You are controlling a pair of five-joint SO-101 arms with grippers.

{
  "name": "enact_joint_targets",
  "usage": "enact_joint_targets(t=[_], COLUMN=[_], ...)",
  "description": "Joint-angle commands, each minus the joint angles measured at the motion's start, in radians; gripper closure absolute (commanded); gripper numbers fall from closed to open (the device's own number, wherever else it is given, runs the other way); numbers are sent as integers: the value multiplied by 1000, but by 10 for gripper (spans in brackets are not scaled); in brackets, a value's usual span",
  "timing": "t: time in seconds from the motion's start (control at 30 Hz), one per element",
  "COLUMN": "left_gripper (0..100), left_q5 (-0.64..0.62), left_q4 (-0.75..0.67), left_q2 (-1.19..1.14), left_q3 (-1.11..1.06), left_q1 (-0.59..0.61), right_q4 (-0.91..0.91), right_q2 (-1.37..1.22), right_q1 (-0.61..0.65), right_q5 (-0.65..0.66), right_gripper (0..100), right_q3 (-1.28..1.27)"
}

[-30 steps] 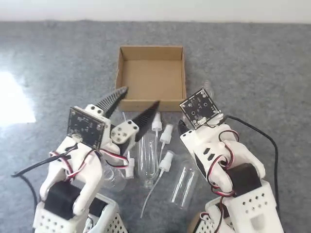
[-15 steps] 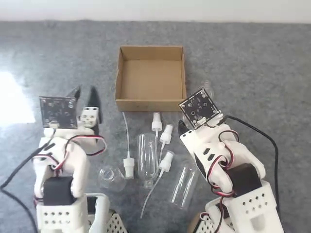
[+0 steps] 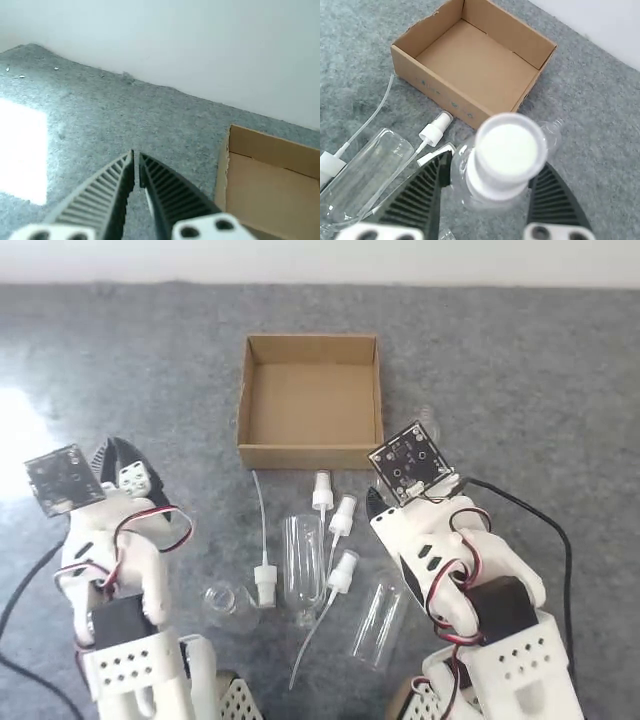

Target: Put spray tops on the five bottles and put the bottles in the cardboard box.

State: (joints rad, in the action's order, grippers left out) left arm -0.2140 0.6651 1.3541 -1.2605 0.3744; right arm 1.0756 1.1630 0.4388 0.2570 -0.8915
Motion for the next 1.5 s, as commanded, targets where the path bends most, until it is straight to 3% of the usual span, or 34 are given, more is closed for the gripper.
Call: enact_joint_targets(t=[0.0, 0.23, 0.5, 0.9, 1.47], left_gripper=[985, 985, 985, 985, 985], left_q5=[-11, -11, -9, -9, -9], left_q4=[-31, -34, -34, -34, -34], left_q2=[-5, -5, -5, -5, -5], left_q3=[4, -13, -18, -28, -27], left_q1=[12, 8, 8, 6, 14], right_q4=[-24, -25, -125, -423, -433], right_q2=[-13, -15, -35, -335, -826], right_q1=[-4, 2, 134, 139, 134], right_q5=[-6, -9, -3, -3, -6], right_gripper=[877, 877, 877, 877, 876], right_q3=[44, 143, 196, 226, 657])
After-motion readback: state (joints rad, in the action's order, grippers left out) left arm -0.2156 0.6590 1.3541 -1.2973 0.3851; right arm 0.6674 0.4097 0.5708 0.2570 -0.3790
